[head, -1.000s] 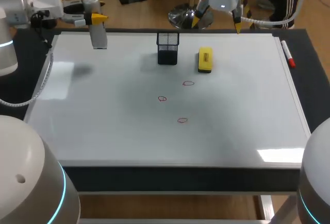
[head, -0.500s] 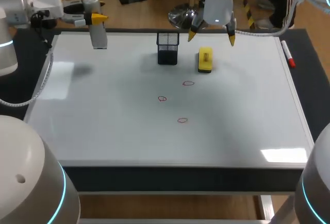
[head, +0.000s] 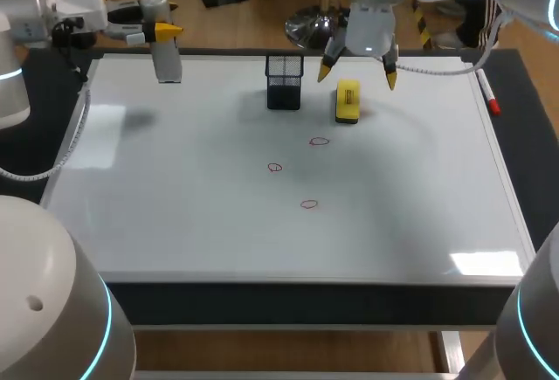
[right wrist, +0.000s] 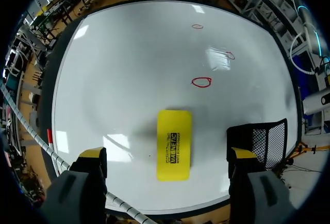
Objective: Pick up the inspection probe, press it on each red-marked spot on the whiteboard one by one, put down the probe, pick up the eraser, and wipe off all the red marks.
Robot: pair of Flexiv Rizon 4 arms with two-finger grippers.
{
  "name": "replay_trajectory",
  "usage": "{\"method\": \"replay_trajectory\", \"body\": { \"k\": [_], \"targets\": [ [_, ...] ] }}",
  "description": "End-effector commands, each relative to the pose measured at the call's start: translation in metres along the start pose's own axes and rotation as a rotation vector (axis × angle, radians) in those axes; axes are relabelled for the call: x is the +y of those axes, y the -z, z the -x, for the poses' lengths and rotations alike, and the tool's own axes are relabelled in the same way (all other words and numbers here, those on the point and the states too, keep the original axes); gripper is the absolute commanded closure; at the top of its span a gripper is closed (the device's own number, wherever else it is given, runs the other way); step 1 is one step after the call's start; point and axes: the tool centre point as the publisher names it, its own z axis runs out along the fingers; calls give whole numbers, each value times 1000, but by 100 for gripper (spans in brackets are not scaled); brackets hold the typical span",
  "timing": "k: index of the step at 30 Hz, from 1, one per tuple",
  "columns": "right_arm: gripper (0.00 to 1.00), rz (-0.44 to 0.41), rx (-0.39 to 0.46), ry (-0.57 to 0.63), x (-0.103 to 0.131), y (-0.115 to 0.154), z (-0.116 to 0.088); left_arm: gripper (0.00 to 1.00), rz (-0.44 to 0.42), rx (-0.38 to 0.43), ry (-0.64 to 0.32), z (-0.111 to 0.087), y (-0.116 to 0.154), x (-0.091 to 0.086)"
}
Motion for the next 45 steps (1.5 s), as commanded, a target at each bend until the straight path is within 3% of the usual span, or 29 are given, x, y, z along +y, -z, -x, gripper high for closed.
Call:
{"method": "replay_trajectory", "body": {
  "k": [1, 9, 29, 43, 44, 45],
  "targets": [
    [0, -8, 16, 1, 0, -10, 3, 100, 0, -1, -1, 0, 0, -1],
    [0, -53, 25, -41, 4, -23, 6, 100, 0, -1, -1, 0, 0, -1],
    [0, -13, 33, -41, -6, -39, 6, 100, 0, -1, -1, 0, 0, -1],
    [0, -2, 31, -36, 1, -42, 5, 100, 0, -1, -1, 0, 0, -1],
    [2, -2, 29, -35, 1, -42, 5, 100, 0, -1, -1, 0, 0, -1],
    [51, -3, 27, -40, 1, -41, 5, 100, 0, -1, -1, 0, 0, -1]
  ]
}}
